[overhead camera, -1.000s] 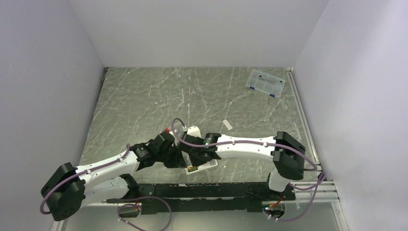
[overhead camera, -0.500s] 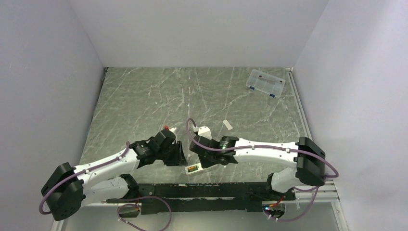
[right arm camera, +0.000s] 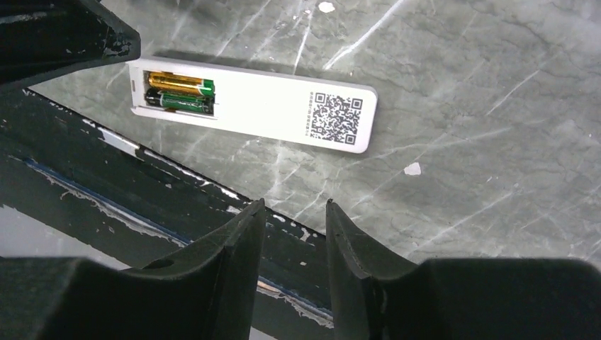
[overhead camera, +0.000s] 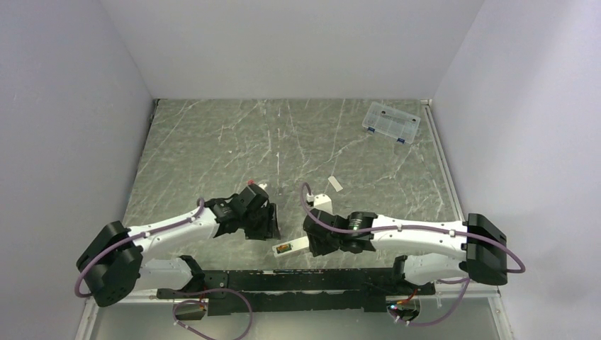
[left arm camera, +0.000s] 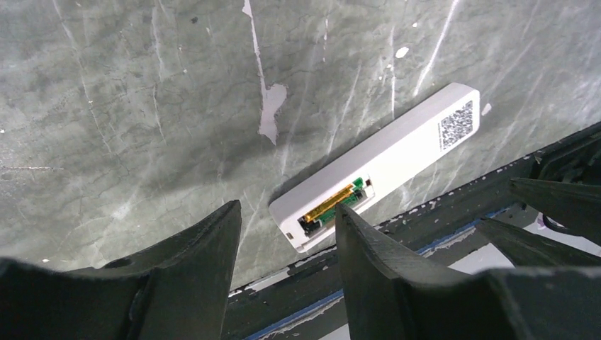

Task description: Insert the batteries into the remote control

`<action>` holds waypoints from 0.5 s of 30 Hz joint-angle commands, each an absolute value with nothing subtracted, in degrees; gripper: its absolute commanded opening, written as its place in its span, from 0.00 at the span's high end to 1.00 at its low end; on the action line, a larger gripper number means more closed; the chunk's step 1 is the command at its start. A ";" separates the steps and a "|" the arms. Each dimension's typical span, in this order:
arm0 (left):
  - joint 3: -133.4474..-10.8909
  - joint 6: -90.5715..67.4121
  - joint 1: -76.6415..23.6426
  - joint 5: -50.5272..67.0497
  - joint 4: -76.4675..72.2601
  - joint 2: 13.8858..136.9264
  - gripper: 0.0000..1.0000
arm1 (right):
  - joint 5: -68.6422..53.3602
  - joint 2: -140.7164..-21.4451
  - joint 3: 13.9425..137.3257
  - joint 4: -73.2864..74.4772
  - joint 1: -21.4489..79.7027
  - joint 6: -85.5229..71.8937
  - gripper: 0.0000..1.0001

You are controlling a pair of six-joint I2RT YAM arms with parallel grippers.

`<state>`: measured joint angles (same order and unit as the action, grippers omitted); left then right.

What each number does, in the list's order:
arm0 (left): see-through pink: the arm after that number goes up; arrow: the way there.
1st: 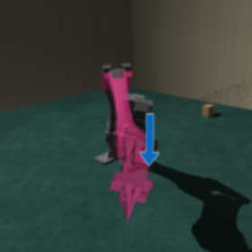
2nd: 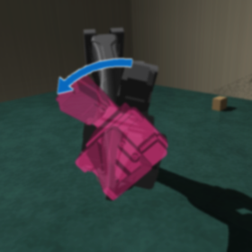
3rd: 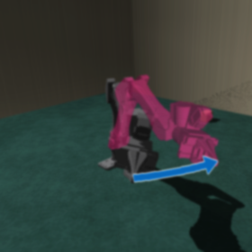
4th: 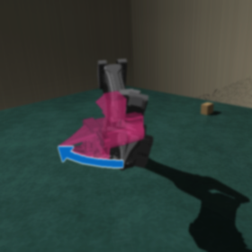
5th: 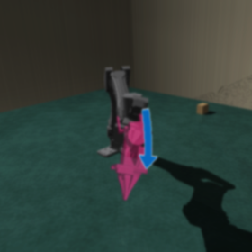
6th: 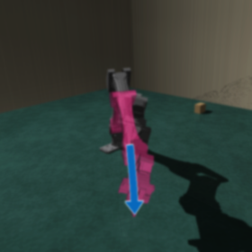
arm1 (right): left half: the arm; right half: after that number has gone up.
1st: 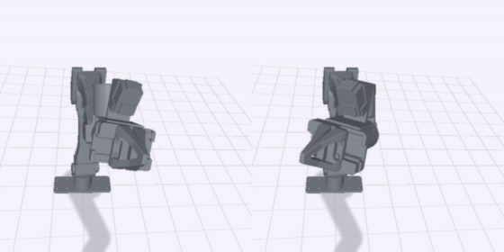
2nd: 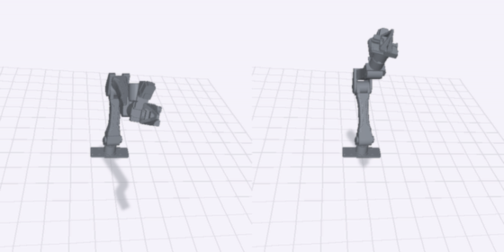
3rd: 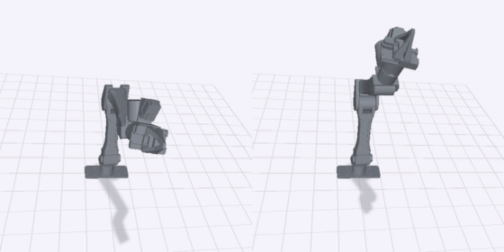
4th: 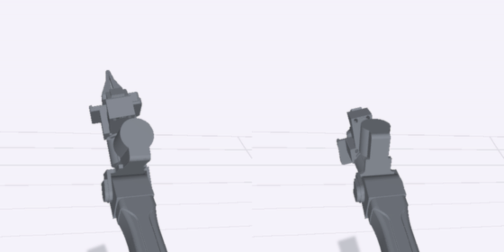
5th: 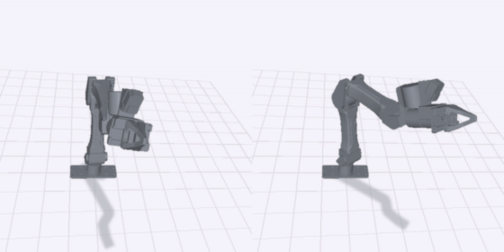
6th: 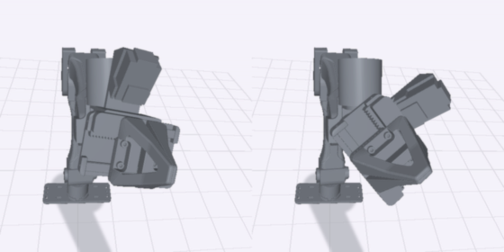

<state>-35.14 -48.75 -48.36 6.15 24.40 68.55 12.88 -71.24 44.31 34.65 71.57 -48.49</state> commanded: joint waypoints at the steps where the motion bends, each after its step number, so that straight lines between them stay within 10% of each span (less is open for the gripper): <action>1: -37.88 -46.91 -48.56 5.42 23.80 71.20 0.42 | 12.64 -68.08 41.46 30.65 71.07 -51.08 0.60; 15: -37.30 -46.92 -48.54 8.86 18.90 77.37 0.54 | 8.43 -69.92 36.19 23.82 67.73 -51.85 0.70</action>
<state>-36.42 -47.44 -48.36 7.31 21.80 76.86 10.02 -68.62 37.06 28.14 68.10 -51.05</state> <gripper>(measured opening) 0.488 0.328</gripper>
